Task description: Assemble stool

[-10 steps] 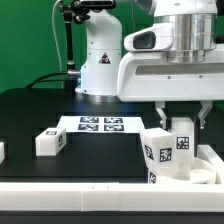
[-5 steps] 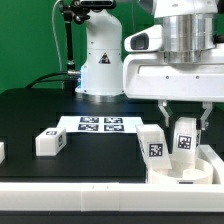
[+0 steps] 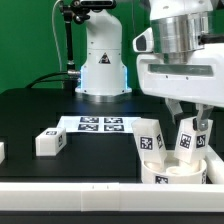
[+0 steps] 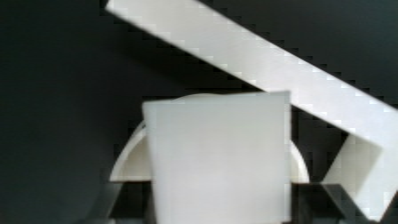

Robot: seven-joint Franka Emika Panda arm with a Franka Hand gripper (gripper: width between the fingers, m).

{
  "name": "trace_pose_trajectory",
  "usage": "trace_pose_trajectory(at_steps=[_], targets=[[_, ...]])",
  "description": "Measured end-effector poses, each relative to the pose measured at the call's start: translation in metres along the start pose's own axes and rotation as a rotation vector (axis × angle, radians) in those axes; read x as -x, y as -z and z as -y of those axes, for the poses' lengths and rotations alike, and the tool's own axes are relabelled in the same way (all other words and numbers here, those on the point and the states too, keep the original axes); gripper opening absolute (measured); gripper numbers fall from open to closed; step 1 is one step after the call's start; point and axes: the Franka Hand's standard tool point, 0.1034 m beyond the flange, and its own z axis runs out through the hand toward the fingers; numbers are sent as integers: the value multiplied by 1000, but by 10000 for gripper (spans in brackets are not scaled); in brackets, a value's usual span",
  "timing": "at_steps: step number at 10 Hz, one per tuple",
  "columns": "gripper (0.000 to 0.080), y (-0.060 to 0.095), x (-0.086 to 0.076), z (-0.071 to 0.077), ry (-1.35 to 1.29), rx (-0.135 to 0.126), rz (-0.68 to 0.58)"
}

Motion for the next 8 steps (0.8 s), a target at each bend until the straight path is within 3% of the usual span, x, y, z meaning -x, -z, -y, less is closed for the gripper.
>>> trace_pose_trajectory(at_steps=[5, 7, 8], targets=[[337, -2, 5, 0, -313, -10, 31], [557, -2, 5, 0, -308, -10, 31], [557, -2, 5, 0, -299, -8, 31]])
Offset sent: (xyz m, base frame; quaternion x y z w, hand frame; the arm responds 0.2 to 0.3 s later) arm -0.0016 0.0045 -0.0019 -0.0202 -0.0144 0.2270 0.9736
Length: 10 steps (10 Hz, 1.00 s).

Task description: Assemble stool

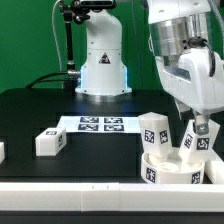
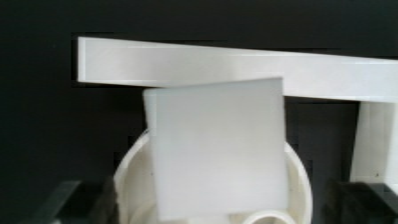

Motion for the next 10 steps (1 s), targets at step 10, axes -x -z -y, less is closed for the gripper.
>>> trace_pose_trajectory(at_steps=[10], targets=[[649, 60, -62, 4, 317, -26, -11]])
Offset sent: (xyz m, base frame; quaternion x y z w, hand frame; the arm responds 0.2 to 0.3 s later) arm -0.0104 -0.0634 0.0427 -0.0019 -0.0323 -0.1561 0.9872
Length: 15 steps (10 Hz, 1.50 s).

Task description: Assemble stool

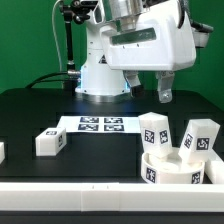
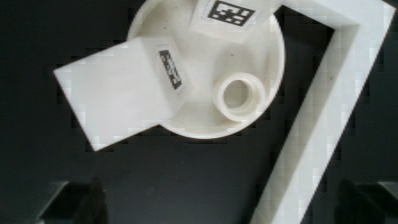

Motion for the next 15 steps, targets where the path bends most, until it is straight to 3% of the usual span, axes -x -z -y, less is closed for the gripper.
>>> trace_pose_trajectory(at_steps=[2, 6, 9, 10, 12, 14, 15], targets=[[649, 0, -7, -9, 118, 21, 8], [649, 20, -91, -66, 342, 19, -23], [649, 20, -91, -67, 357, 21, -22], [649, 18, -91, -67, 469, 37, -26], [649, 8, -96, -69, 794, 122, -57], [649, 2, -99, -73, 1036, 159, -81], [649, 3, -102, -76, 1122, 163, -73]])
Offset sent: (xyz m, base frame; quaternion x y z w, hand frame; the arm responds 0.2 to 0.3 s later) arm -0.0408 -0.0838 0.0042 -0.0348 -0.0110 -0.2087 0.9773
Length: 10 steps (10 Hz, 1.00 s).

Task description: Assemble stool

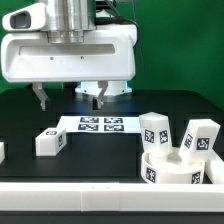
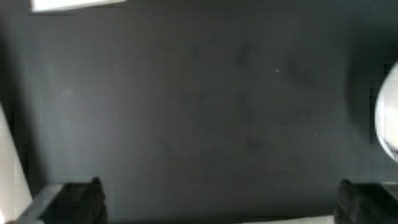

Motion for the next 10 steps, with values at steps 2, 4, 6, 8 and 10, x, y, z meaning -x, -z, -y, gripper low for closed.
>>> trace_pose_trajectory(at_steps=[2, 4, 6, 8, 10], targets=[[649, 0, 0, 0, 56, 0, 0], [649, -16, 10, -28, 59, 2, 24], [649, -45, 23, -55, 49, 27, 45], [649, -58, 28, -66, 54, 41, 51], [649, -57, 28, -62, 55, 28, 77]])
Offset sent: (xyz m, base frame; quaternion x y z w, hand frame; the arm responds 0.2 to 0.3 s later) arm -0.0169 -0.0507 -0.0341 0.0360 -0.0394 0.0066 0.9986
